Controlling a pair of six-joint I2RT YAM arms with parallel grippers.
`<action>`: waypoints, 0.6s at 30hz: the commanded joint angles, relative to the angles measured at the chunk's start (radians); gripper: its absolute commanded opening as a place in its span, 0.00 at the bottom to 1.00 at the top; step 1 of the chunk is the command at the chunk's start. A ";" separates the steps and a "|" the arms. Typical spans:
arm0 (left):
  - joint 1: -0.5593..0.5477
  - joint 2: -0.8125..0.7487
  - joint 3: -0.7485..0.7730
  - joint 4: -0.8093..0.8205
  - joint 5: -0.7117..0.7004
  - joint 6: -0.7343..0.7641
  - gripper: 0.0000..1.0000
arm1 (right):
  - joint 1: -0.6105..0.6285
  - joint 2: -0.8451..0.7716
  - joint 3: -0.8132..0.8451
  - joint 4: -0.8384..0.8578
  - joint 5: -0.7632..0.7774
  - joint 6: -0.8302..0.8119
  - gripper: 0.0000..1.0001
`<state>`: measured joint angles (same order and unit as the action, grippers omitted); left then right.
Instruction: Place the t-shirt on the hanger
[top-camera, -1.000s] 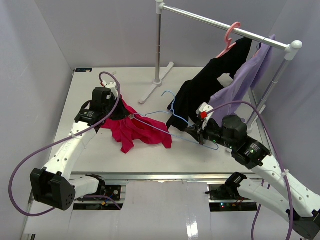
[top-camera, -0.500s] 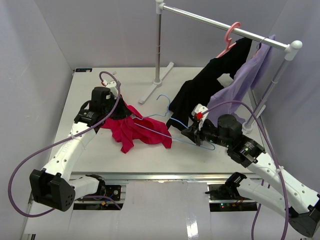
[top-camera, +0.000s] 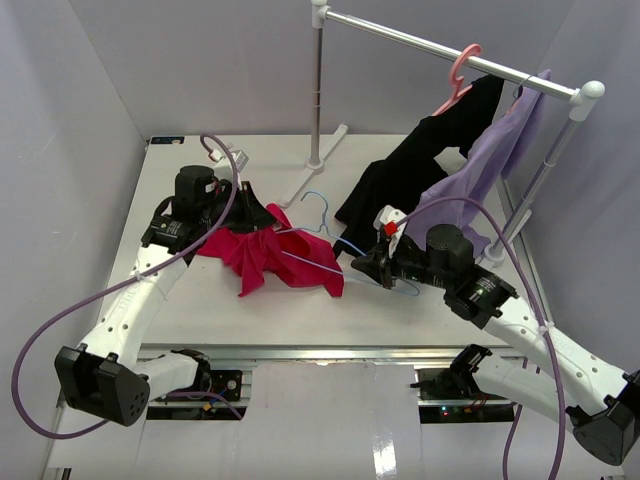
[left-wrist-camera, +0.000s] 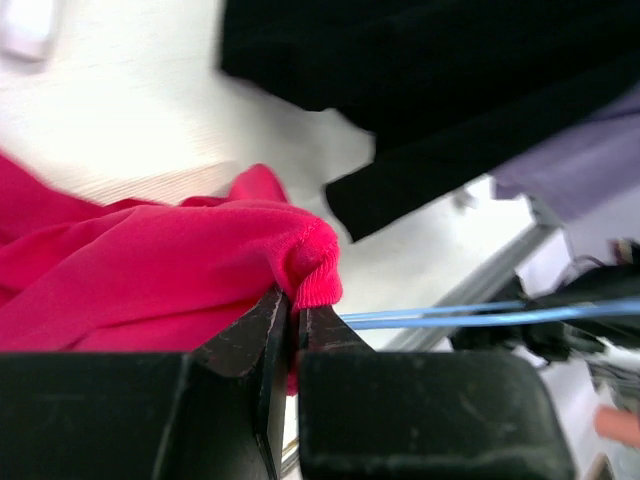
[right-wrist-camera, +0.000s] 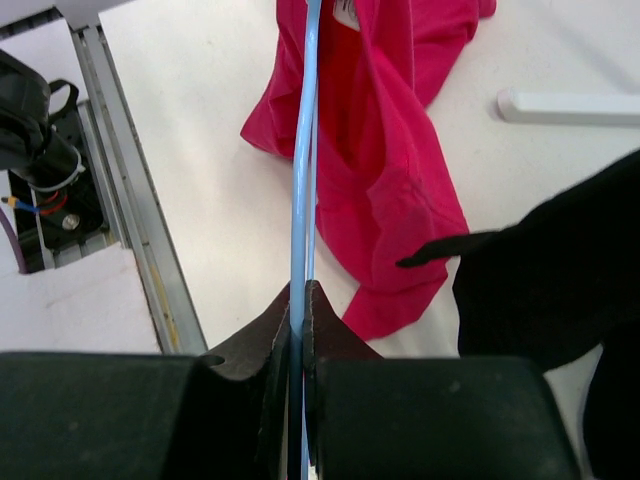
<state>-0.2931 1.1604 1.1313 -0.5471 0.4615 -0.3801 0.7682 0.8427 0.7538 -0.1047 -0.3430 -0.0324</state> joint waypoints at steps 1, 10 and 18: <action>0.003 -0.031 0.052 0.103 0.260 -0.037 0.00 | 0.008 0.035 -0.018 0.227 -0.027 0.021 0.08; -0.047 -0.048 0.094 0.178 0.440 -0.111 0.00 | 0.032 0.140 -0.042 0.498 0.059 0.133 0.08; -0.136 -0.074 0.075 0.258 0.430 -0.164 0.00 | 0.108 0.243 -0.040 0.666 0.160 0.152 0.08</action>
<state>-0.3695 1.1329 1.1942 -0.3590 0.8523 -0.5056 0.8387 1.0487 0.7055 0.3582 -0.2681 0.0968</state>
